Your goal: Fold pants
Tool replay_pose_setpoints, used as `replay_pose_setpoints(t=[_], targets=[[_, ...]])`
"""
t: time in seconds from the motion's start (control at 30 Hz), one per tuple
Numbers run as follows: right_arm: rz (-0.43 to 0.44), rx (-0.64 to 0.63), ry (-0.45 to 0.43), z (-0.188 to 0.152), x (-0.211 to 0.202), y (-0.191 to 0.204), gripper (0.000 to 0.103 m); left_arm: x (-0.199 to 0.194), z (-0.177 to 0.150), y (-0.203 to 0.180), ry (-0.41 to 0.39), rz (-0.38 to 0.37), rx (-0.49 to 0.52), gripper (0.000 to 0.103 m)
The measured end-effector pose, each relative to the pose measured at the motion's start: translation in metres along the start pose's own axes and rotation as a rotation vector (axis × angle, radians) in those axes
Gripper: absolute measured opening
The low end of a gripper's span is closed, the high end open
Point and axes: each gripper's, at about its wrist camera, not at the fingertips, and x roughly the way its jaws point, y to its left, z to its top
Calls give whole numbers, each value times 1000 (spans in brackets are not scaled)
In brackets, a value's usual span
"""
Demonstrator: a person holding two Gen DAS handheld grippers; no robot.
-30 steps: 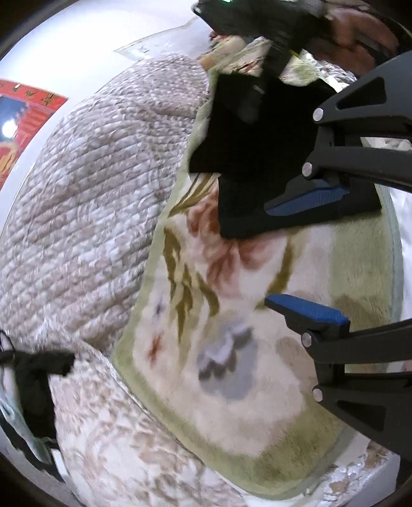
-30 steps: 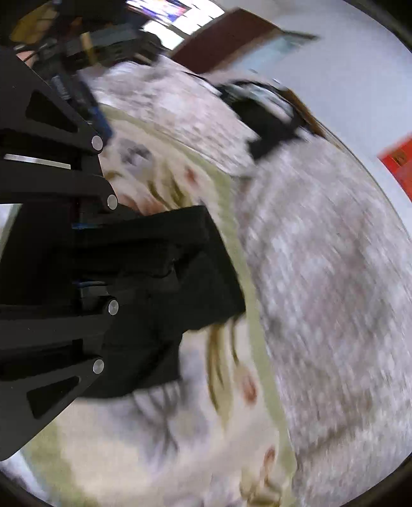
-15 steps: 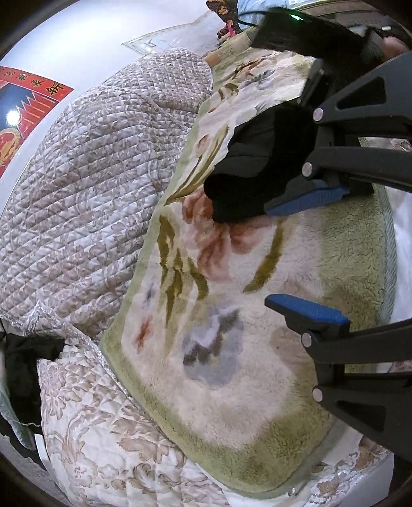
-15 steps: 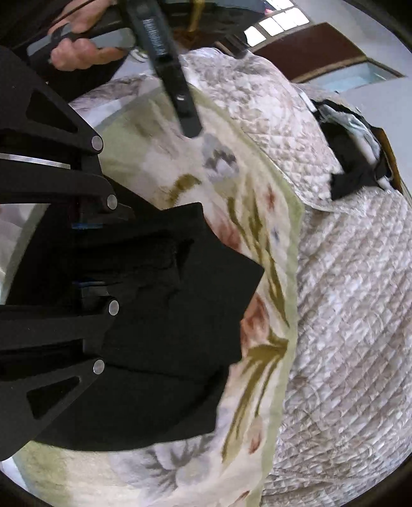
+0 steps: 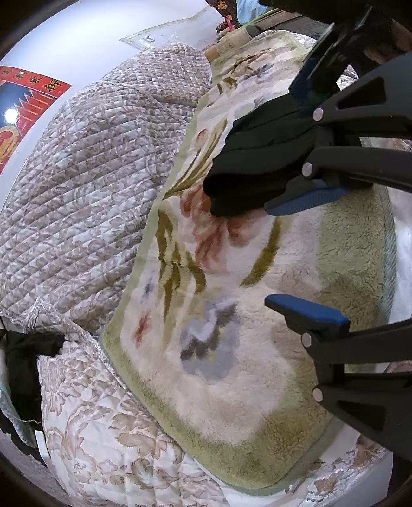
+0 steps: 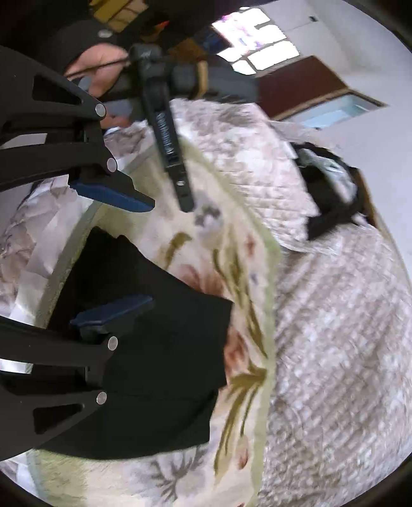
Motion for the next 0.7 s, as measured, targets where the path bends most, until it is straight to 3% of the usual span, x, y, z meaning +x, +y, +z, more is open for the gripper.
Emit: replay_pose_setpoints(t=[0.03,0.07,0.13,0.17,0.33,0.57,0.7], targets=[[-25,24,6,-2,1,-5,48,0,0,-2,0,-3,3,54],[-59,54,39,-5,7,-14,27,-1,1,-4,-2,-6,7,54],[-97,69,148,-16,28,-24,14,-1,2,-11,-1,-18,17,54],[-99,73,181,-23,35,-25,13,-1,3,-16,-2,-25,25,54],[-71,73,182,-11,28,-26,13,1,10,-45,-1,-65,78,54],[-196,87,113,43,3,-83,13,24,32,-94,28,-141,167,54],[-220,77,156,64,23,-116,13,62,44,-126,58,-152,269,39]])
